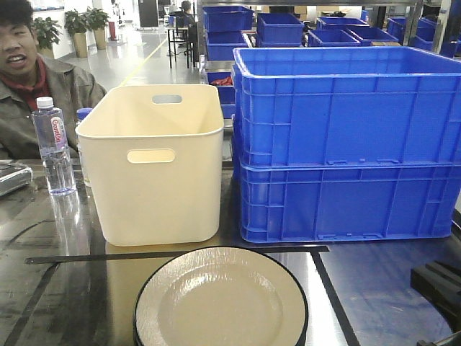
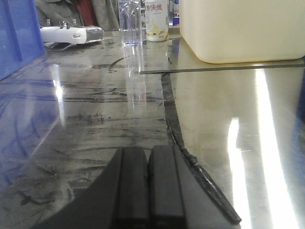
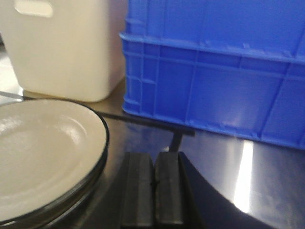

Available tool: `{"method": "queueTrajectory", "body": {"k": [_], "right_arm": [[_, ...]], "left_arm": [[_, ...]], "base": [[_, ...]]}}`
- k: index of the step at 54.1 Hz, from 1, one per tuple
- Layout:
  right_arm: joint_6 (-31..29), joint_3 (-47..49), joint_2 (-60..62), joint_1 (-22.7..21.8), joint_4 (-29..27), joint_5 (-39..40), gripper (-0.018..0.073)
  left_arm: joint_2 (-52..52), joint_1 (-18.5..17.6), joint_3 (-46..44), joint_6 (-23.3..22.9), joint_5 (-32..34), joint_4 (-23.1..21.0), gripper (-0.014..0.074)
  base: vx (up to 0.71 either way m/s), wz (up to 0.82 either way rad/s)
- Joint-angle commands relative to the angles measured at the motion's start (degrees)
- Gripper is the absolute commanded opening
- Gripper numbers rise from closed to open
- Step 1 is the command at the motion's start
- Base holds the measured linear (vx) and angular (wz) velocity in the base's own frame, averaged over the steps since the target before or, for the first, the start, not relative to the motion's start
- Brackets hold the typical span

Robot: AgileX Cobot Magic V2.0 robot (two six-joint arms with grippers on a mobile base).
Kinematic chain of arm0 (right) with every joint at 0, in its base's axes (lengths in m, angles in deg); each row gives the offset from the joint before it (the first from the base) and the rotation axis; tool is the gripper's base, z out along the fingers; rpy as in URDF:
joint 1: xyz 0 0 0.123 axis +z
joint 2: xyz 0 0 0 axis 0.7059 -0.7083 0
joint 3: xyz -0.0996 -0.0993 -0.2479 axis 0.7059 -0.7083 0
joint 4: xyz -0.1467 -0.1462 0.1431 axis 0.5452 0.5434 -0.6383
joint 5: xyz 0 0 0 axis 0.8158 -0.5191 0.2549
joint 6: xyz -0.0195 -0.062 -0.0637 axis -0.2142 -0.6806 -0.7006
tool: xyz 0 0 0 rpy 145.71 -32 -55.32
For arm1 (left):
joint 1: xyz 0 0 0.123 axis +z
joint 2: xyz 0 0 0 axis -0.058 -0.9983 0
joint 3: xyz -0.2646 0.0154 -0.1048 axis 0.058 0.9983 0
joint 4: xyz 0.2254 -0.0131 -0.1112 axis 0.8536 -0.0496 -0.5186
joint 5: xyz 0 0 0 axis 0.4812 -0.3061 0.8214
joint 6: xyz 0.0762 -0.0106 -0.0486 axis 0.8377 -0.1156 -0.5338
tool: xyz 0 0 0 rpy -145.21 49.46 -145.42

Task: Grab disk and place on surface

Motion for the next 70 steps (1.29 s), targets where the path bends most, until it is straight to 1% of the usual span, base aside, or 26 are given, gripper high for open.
{"method": "queueTrajectory", "body": {"k": [1,5,8,12,19,23,29,32,37,44,49,54,59,62,67,70], "right_arm": [[14.22,1.76,-0.51,-0.16,12.93,3.87,-0.0008],[19.49,1.76,-0.58,-0.16,18.04,4.07,-0.0008],[21.44,1.76,-0.58,-0.16,19.96,4.71,-0.0008],[21.62,1.76,-0.58,-0.16,20.95,6.58,-0.0008],[21.36,1.76,-0.58,-0.16,21.02,9.05,-0.0008],[20.91,1.62,-0.42,-0.16,21.02,8.60,-0.0008],[20.27,1.40,1.19,-0.16,21.19,4.73,-0.0008],[20.27,0.00,2.45,-0.16,21.37,5.02,-0.0008],[20.27,-5.98,6.08,-0.21,21.63,9.66,-0.0008],[20.33,-18.72,14.51,-0.21,20.93,18.93,-0.0008],[20.33,-26.83,21.25,-0.21,18.74,21.36,-0.0008],[20.33,-33.07,28.36,-0.21,16.60,20.96,-0.0008],[20.33,-37.34,35.36,-0.21,16.46,20.03,-0.0008],[20.33,-36.91,39.56,-0.21,16.74,13.71,-0.0008],[20.33,-36.98,45.07,-0.21,17.89,8.38,-0.0008],[20.33,-36.98,45.63,-0.28,18.41,6.76,-0.0008]], "left_arm": [[0.26,-0.40,1.63,-0.50,4.40,-0.03,-0.0001],[0.26,-0.40,1.63,-0.50,4.40,-0.03,-0.0001],[0.26,-0.40,1.63,-0.50,4.40,-0.03,-0.0001],[0.26,-0.40,1.63,-0.50,4.40,-0.03,-0.0001],[0.26,-0.40,1.63,-0.50,4.40,-0.03,-0.0001],[0.26,-0.40,1.63,-0.50,4.40,-0.03,-0.0001],[0.26,-0.40,1.63,-0.50,4.40,-0.03,-0.0001],[0.26,-0.40,1.63,-0.50,4.40,-0.03,-0.0001],[0.26,-0.40,1.63,-0.50,4.40,-0.03,-0.0001],[0.26,-0.40,1.63,-0.50,4.40,-0.03,-0.0001],[0.26,-0.40,1.63,-0.50,4.40,-0.03,-0.0001],[0.26,-0.40,1.63,-0.50,4.40,-0.03,-0.0001],[0.26,-0.40,1.63,-0.50,4.40,-0.03,-0.0001],[0.26,-0.40,1.63,-0.50,4.40,-0.03,-0.0001],[0.26,-0.40,1.63,-0.50,4.40,-0.03,-0.0001],[0.26,-0.40,1.63,-0.50,4.40,-0.03,-0.0001]], "base": [[0.00,0.00],[0.00,0.00],[0.00,0.00],[0.00,0.00],[0.00,0.00],[0.00,0.00],[0.00,0.00],[0.00,0.00],[0.00,0.00],[0.00,0.00],[0.00,0.00],[0.00,0.00],[0.00,0.00],[0.00,0.00],[0.00,0.00],[0.00,0.00]]}}
